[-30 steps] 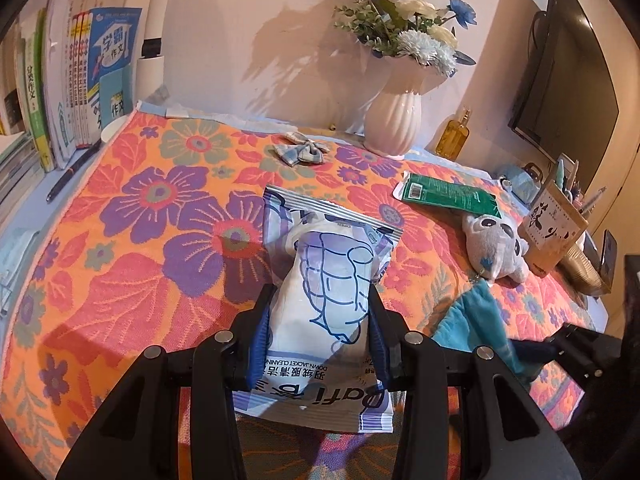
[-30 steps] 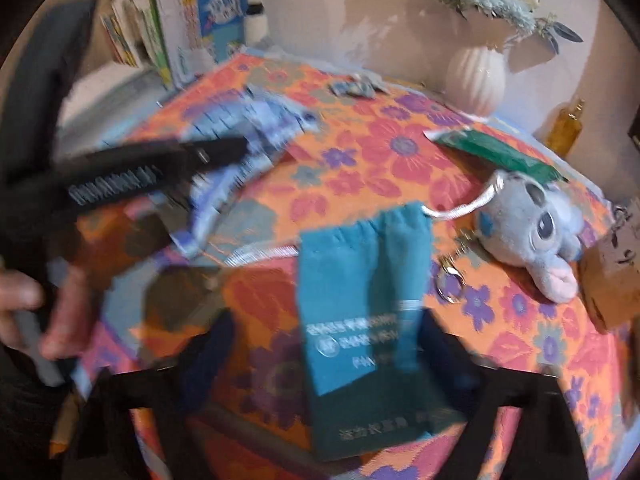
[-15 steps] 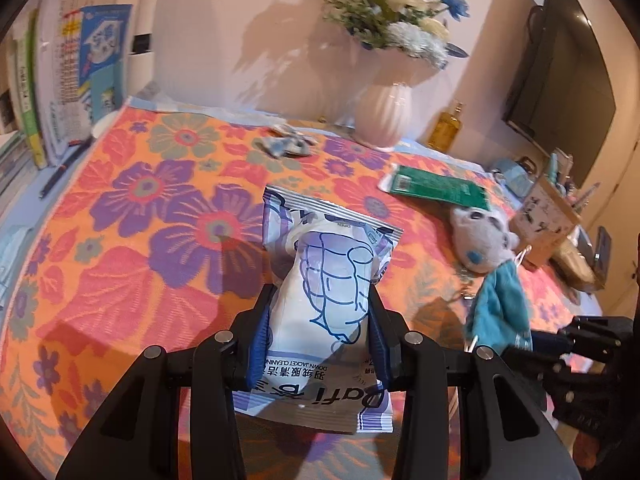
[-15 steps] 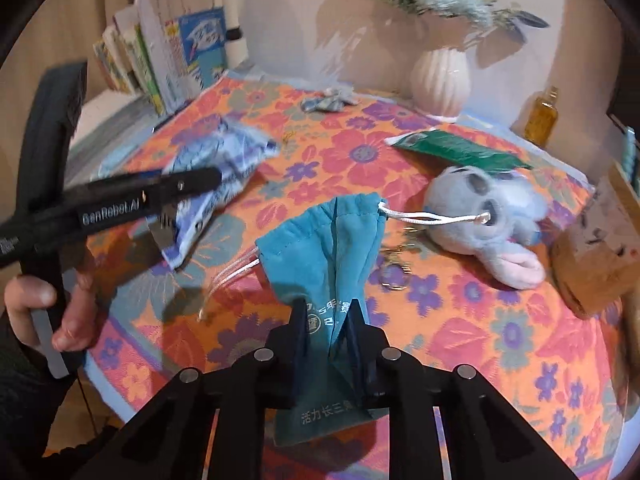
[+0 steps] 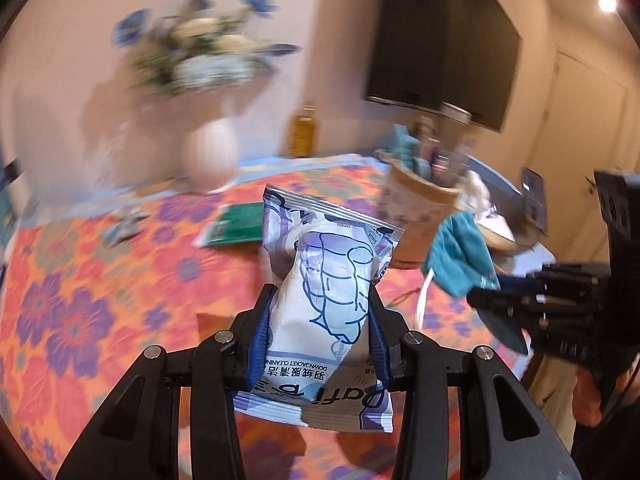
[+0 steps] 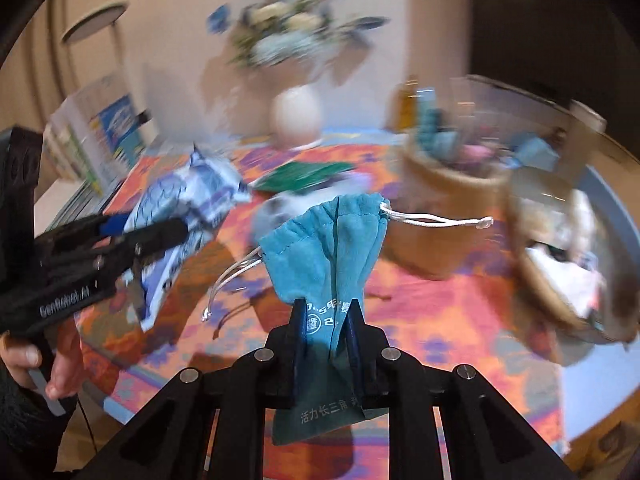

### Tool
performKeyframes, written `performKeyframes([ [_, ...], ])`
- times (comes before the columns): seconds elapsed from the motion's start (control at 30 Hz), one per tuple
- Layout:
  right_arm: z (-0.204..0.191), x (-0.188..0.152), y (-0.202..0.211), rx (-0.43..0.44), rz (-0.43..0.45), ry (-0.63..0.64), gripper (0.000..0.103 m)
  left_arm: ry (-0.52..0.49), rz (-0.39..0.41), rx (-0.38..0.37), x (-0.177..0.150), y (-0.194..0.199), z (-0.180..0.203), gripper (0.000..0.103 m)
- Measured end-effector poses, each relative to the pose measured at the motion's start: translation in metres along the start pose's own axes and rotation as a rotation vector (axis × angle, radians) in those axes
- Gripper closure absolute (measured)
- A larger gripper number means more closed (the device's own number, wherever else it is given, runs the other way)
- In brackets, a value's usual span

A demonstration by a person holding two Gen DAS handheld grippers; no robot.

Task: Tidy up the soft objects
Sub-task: 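Carry the packet and pouch to the glass bowl and open both tools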

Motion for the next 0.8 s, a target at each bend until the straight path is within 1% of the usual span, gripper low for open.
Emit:
performKeyframes([
  [0.17, 0.055, -0.003, 0.017, -0.076, 0.026, -0.085, 0.085, -0.092, -0.052, -0.072, 0.018, -0.034, 0.054, 0.064],
  [0.27, 0.083, -0.003, 0.026, -0.116, 0.050, -0.131, 0.085, -0.134, -0.060, -0.103, 0.030, -0.052, 0.080, 0.064],
  [0.37, 0.114, -0.002, 0.032, -0.166, 0.066, -0.181, 0.085, -0.147, -0.062, -0.154, 0.043, -0.068, 0.098, 0.064],
  [0.47, 0.148, -0.003, 0.035, -0.181, 0.076, -0.250, 0.085, -0.145, -0.074, -0.199, 0.054, -0.086, 0.111, 0.064],
  [0.57, 0.181, -0.001, 0.035, -0.223, 0.086, -0.323, 0.085, -0.171, -0.083, -0.206, 0.066, -0.106, 0.128, 0.064],
  [0.7, 0.222, 0.008, 0.030, -0.257, 0.100, -0.442, 0.085, -0.190, -0.071, -0.209, 0.086, -0.135, 0.148, 0.064],
  [0.8, 0.245, 0.014, 0.015, -0.258, 0.091, -0.529, 0.085, -0.180, -0.066, -0.206, 0.099, -0.158, 0.156, 0.064],
])
Point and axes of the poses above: each gripper's, at about its wrist camera, not at the fingertips, and y roughly against the way its jaws point, z to its right, x to its top, the point moved 1 cm from there along -y, roughly the way its jaws point, and after that the axes turned 14 degrees about -x, right-handed, at the moved point
